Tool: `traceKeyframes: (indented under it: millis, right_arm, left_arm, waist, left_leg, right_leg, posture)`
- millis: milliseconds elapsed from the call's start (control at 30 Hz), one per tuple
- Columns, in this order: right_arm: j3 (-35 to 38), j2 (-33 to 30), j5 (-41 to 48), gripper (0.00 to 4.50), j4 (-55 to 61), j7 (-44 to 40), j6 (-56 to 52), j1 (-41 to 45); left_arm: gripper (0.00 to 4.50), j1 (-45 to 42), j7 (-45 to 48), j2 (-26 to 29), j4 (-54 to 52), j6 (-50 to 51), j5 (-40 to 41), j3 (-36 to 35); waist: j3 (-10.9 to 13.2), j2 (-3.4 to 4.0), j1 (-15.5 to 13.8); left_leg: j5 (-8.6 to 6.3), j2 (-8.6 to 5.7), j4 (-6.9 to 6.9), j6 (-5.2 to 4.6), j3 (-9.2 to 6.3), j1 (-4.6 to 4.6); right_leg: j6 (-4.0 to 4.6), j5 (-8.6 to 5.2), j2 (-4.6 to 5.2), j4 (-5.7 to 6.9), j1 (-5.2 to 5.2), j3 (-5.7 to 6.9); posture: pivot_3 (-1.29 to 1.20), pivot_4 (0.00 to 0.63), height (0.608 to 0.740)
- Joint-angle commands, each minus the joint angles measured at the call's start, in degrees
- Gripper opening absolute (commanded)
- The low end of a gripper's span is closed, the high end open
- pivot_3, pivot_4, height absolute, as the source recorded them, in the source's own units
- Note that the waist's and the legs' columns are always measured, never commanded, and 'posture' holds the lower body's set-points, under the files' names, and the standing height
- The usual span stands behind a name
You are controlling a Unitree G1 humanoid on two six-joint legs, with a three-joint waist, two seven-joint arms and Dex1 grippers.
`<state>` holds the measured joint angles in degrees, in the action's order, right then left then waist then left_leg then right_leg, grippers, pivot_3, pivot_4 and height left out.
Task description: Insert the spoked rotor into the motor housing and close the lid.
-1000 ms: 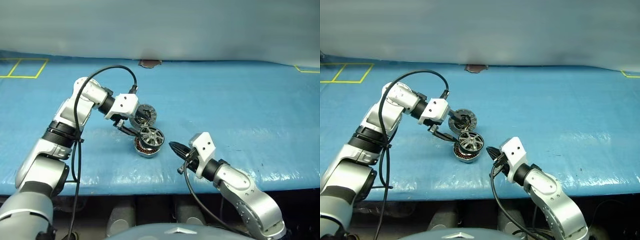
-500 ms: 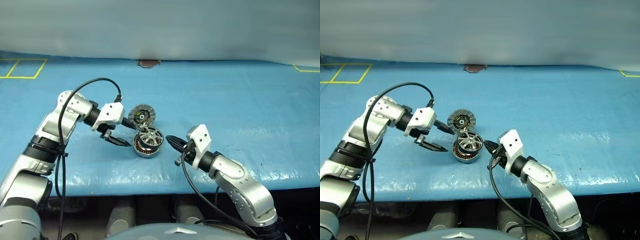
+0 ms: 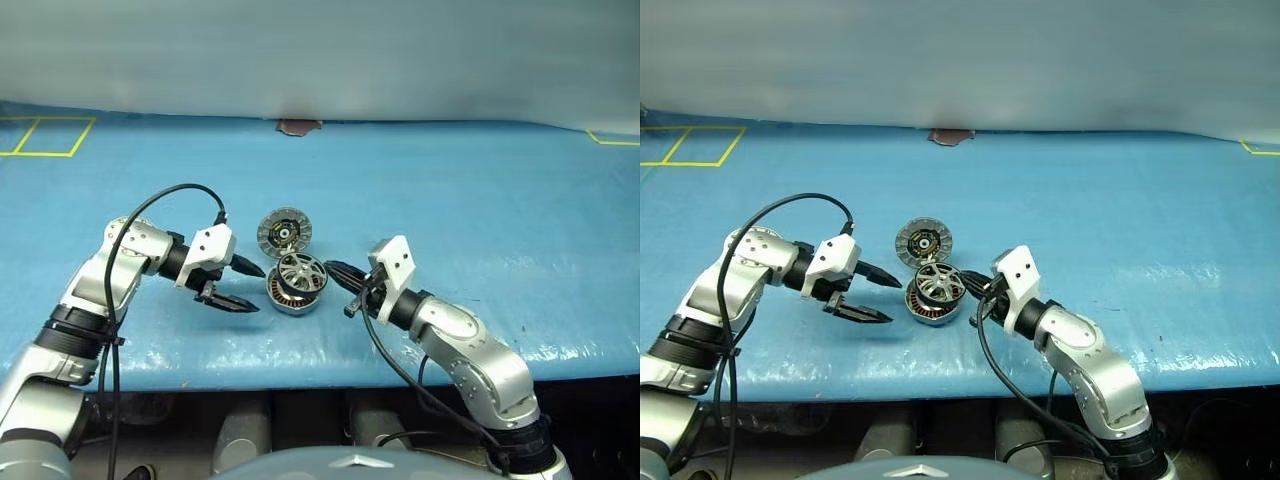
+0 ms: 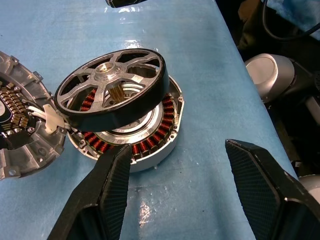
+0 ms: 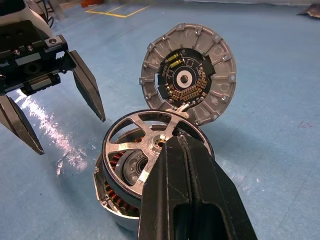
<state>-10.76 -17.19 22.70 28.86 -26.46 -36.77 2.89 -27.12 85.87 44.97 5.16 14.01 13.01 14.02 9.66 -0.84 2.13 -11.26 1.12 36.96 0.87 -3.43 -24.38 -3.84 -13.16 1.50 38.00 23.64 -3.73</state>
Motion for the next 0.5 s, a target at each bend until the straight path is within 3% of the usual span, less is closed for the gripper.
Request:
traceKeyframes:
  millis: [33,200,500]
  right_arm:
    - [-0.3,0.6,0.6,0.18,-0.9,-0.8,0.5,2.1]
    - [-1.1,1.7,0.4,1.52,-3.0,-1.0,0.6,3.9]
    - [-0.9,4.8,1.1,1.52,-7.0,-1.2,0.7,5.8]
  left_arm:
    - [3.27,0.3,-1.2,-0.8,1.1,-1.5,0.3,-1.2]
    - [3.27,0.5,-2.1,-1.3,1.8,-2.0,0.0,-1.1]
    - [3.27,0.9,-2.8,-1.8,1.2,-1.1,0.1,-1.1]
  waist:
    - [0.0,0.00,0.0]
    - [0.0,0.00,0.0]
    - [0.0,0.00,0.0]
  left_leg:
    - [0.00,0.01,0.00,0.00,0.01,0.00]
    - [0.00,0.02,-0.04,0.00,0.01,-0.01]
    - [0.00,0.03,-0.03,0.00,0.01,0.00]
  right_leg:
    - [0.02,0.01,0.00,0.00,0.01,0.00]
    - [0.04,0.03,-0.03,0.00,0.04,0.00]
    - [0.04,0.04,-0.04,0.01,0.04,0.00]
  posture:
    - [0.00,0.150,0.740]
    - [0.00,0.150,0.740]
    - [0.00,0.150,0.740]
